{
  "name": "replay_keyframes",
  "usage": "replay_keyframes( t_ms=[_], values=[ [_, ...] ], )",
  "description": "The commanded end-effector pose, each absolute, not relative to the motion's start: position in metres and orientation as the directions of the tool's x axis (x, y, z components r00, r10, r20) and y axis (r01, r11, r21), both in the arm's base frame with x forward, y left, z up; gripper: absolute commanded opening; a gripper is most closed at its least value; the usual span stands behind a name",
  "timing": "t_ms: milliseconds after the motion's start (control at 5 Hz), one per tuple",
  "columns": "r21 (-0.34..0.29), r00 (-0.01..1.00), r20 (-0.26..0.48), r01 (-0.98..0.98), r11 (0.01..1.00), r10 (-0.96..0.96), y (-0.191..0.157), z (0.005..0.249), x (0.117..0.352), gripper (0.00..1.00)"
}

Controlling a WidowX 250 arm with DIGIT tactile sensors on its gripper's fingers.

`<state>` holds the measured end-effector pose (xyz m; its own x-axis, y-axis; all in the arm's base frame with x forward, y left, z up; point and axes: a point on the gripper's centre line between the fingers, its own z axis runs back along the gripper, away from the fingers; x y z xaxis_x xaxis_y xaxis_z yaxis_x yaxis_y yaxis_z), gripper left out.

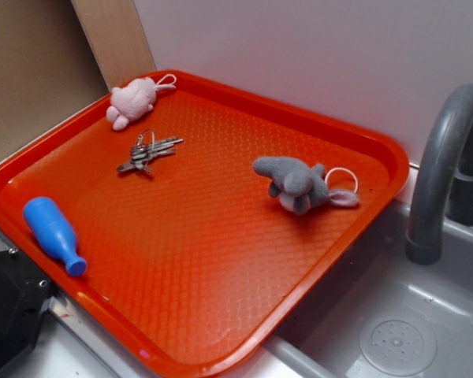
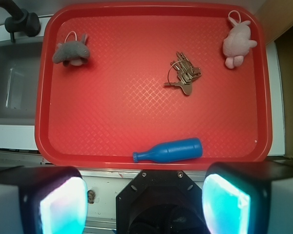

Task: Grab the silver keys.

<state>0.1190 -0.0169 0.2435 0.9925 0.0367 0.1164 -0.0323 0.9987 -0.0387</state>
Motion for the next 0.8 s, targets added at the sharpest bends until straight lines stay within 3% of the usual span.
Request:
replay_keyframes(
  t_ms=[0, 400, 600],
  values=[
    [-0.039, 0.993, 0.116, -0.032, 0.999, 0.037, -0.017, 0.244, 0.119, 1.0],
    [-0.025, 0.981, 0.078, -0.173, 0.985, 0.175, -0.008, 0.209, 0.2, 1.0],
    [-0.018, 0.941, 0.041, -0.336, 0.942, 0.337, 0.01, 0.185, 0.237, 1.0]
  ],
)
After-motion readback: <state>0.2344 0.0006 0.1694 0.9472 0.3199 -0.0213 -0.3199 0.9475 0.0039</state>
